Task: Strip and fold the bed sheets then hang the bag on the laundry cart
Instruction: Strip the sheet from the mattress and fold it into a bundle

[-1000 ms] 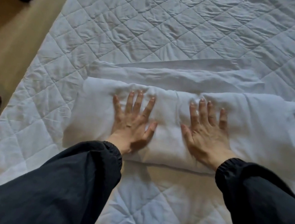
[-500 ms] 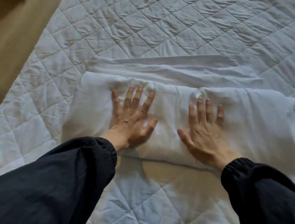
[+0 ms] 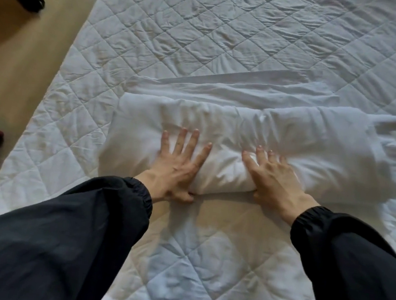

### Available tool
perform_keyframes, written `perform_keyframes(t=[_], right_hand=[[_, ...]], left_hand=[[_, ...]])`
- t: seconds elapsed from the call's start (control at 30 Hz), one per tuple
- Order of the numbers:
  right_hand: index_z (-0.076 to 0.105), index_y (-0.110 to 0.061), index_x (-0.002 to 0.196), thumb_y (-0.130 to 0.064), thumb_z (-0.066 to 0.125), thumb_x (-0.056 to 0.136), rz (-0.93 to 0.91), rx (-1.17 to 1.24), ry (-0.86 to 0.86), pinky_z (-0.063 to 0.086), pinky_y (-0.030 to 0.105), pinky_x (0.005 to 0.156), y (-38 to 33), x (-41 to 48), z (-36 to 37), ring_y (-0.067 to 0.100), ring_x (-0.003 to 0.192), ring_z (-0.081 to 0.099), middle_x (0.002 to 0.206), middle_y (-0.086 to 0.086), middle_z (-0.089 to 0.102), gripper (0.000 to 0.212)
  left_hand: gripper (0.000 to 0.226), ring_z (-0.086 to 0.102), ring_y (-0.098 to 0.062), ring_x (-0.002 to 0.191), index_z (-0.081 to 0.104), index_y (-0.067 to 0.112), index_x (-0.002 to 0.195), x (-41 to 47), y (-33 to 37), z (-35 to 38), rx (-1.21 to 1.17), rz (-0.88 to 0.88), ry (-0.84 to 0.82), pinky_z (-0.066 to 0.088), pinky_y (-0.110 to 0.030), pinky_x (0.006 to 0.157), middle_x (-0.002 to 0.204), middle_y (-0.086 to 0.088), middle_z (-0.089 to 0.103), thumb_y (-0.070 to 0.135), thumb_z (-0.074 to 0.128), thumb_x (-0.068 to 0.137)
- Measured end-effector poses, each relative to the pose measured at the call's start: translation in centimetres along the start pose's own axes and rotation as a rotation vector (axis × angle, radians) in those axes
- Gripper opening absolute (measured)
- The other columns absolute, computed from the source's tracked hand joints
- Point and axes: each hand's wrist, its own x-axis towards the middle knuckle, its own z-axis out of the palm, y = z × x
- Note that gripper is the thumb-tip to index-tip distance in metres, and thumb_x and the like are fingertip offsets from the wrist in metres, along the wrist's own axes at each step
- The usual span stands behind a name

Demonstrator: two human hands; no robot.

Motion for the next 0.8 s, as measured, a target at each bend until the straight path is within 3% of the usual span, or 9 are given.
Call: perform_keyframes(t=[0.1, 0.2, 0.27, 0.33, 0.47, 0.6, 0.7, 0.73, 0.8], right_hand=[[0.037, -0.011, 0.137, -0.01, 0.058, 0.08, 0.013, 0.053, 0.09, 0.043, 0.04, 0.09, -0.4, -0.3, -1.1, 0.035, 0.11, 0.054, 0.128, 0.016, 0.05, 0.061], [0.053, -0.012, 0.115, -0.004, 0.052, 0.079, -0.001, 0.084, 0.16, 0.045, 0.037, 0.076, -0.8, -0.7, -1.9, 0.032, 0.093, 0.061, 0.104, 0.011, 0.062, 0.037], [0.055, -0.013, 0.104, -0.005, 0.05, 0.078, -0.015, 0.11, 0.165, 0.04, 0.034, 0.066, -1.1, -1.5, -2.3, 0.032, 0.09, 0.062, 0.097, 0.01, 0.064, 0.027], [0.056, -0.015, 0.103, -0.007, 0.049, 0.079, -0.049, 0.118, 0.13, 0.033, 0.031, 0.064, -1.5, -2.9, -2.4, 0.031, 0.091, 0.061, 0.097, 0.009, 0.065, 0.026], [0.061, -0.016, 0.101, -0.01, 0.05, 0.079, -0.129, 0.139, 0.038, 0.034, 0.028, 0.067, -2.5, -6.8, -3.0, 0.03, 0.095, 0.061, 0.096, 0.009, 0.065, 0.025], [0.058, -0.02, 0.079, -0.012, 0.051, 0.076, -0.152, 0.175, -0.083, 0.034, 0.027, 0.066, -3.2, -9.7, -4.5, 0.029, 0.092, 0.061, 0.087, 0.007, 0.064, 0.011], [0.057, -0.017, 0.07, -0.011, 0.05, 0.076, -0.116, 0.238, -0.169, 0.036, 0.027, 0.063, -3.8, -11.8, -5.9, 0.03, 0.086, 0.061, 0.078, 0.007, 0.057, 0.01], [0.058, -0.015, 0.068, -0.013, 0.05, 0.075, -0.105, 0.26, -0.204, 0.038, 0.027, 0.063, -3.9, -12.4, -6.2, 0.03, 0.083, 0.06, 0.076, 0.005, 0.056, 0.01], [0.058, -0.016, 0.063, -0.023, 0.05, 0.072, -0.085, 0.31, -0.304, 0.044, 0.029, 0.066, -3.9, -13.4, -6.7, 0.027, 0.077, 0.056, 0.075, 0.003, 0.057, 0.014]], left_hand=[[0.121, -0.016, -0.047, 0.141, -0.027, 0.021, 0.145, -0.3, 0.6, -0.7, -0.002, -0.068, -0.039, -0.003, -0.073, 0.106, 0.155, -0.021, -0.022, 0.038, 0.072, 0.077], [0.102, -0.012, -0.048, 0.142, -0.021, 0.017, 0.148, -1.4, 2.3, -1.4, -0.065, -0.134, -0.046, 0.0, -0.073, 0.105, 0.157, -0.019, -0.017, 0.002, 0.056, 0.083], [0.097, -0.013, -0.048, 0.141, -0.019, 0.017, 0.149, -2.5, 2.9, -1.4, -0.086, -0.139, -0.058, -0.001, -0.073, 0.105, 0.157, -0.018, -0.017, -0.009, 0.048, 0.083], [0.095, -0.012, -0.049, 0.141, -0.019, 0.018, 0.149, -4.2, 3.2, -1.4, -0.095, -0.115, -0.056, -0.001, -0.073, 0.105, 0.157, -0.017, -0.016, -0.011, 0.044, 0.084], [0.091, -0.004, -0.047, 0.143, -0.015, 0.02, 0.15, -8.6, 5.0, -1.1, -0.095, -0.08, -0.078, 0.002, -0.072, 0.106, 0.159, -0.017, -0.008, -0.005, 0.045, 0.086], [0.084, 0.021, -0.04, 0.141, -0.002, 0.021, 0.151, -12.1, 6.0, -1.8, -0.074, -0.036, -0.092, 0.019, -0.068, 0.107, 0.157, -0.015, 0.014, 0.011, 0.051, 0.087], [0.071, 0.052, -0.032, 0.115, 0.017, 0.022, 0.147, -14.6, 5.9, -3.1, -0.062, 0.053, 0.032, 0.044, -0.045, 0.084, 0.133, -0.009, 0.049, 0.016, 0.048, 0.083], [0.067, 0.058, -0.03, 0.104, 0.024, 0.024, 0.144, -15.4, 6.0, -3.6, -0.071, 0.088, 0.067, 0.044, -0.038, 0.074, 0.121, -0.005, 0.056, 0.017, 0.047, 0.082], [0.058, 0.06, -0.03, 0.094, 0.035, 0.027, 0.136, -17.0, 6.1, -4.7, -0.106, 0.142, 0.049, 0.041, -0.034, 0.069, 0.108, -0.002, 0.063, 0.018, 0.047, 0.08]])
